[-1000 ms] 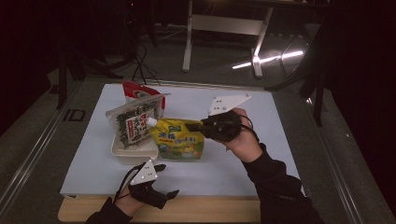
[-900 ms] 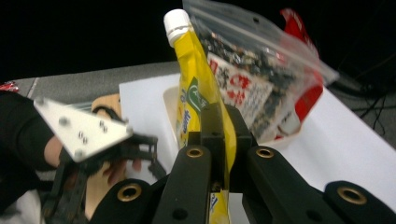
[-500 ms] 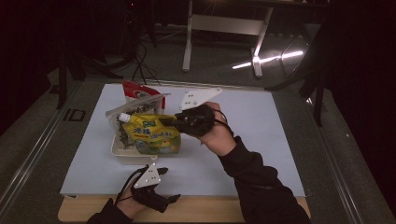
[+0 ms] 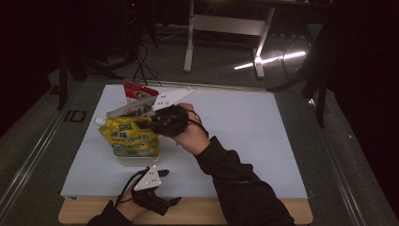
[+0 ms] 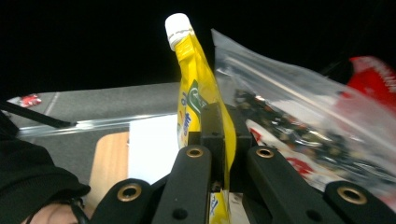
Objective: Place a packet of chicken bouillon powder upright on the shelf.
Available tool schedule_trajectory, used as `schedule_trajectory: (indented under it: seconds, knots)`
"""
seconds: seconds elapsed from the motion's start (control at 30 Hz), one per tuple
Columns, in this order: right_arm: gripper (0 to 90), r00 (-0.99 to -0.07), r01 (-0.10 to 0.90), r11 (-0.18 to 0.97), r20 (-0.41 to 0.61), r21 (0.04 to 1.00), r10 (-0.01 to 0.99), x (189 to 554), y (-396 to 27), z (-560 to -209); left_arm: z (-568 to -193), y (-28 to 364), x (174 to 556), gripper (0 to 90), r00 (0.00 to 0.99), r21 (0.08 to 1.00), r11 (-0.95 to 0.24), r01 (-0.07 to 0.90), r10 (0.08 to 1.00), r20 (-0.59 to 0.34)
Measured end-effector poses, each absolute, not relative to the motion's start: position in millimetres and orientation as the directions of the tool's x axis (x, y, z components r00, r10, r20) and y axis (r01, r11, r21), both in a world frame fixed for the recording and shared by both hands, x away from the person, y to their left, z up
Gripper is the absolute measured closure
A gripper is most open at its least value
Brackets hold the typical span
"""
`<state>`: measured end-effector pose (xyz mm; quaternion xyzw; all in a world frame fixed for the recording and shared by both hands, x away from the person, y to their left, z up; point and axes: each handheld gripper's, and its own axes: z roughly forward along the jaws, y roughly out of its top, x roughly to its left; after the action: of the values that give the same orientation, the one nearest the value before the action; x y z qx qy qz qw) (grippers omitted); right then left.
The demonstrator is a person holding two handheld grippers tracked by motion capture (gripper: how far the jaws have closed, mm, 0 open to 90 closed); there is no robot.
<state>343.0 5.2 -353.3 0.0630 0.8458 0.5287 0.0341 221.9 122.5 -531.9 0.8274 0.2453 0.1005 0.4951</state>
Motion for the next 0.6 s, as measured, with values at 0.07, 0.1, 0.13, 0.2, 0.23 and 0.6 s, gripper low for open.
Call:
schedule_trajectory:
  seconds: [0.07, 0.1, 0.13, 0.2, 0.23, 0.6]
  knots:
    - [90.0, -0.99, 0.075, 0.433, 0.015, 0.898, 0.141, 343.1, 12.4, -360.3, -532.0, 123.2, 221.6, 2.8, 0.859, 0.869, -0.387, 0.308, 0.506, -0.078]
    - [90.0, -0.99, 0.08, 0.436, 0.022, 0.896, 0.138, 343.2, 14.4, -362.7, -532.0, 123.5, 221.6, 2.8, 0.858, 0.869, -0.389, 0.307, 0.507, -0.076]
    - [90.0, -0.99, 0.082, 0.44, 0.023, 0.894, 0.138, 343.4, 16.6, -366.0, -531.8, 124.0, 221.5, 2.8, 0.859, 0.868, -0.39, 0.308, 0.507, -0.077]
    - [90.0, -0.989, 0.095, 0.447, 0.033, 0.889, 0.143, 344.3, 19.4, -373.1, -531.9, 124.4, 221.6, 2.8, 0.859, 0.869, -0.39, 0.304, 0.507, -0.073]
    - [90.0, -0.989, 0.099, 0.454, 0.039, 0.885, 0.14, 345.5, 20.2, -376.6, -531.9, 124.6, 221.7, 2.8, 0.859, 0.869, -0.39, 0.306, 0.507, -0.074]
    - [76.9, -0.981, 0.163, 0.461, 0.091, 0.872, 0.174, 352.8, 9.6, -398.5, -532.9, 124.5, 222.7, 2.8, 0.856, 0.866, -0.391, 0.311, 0.511, -0.077]
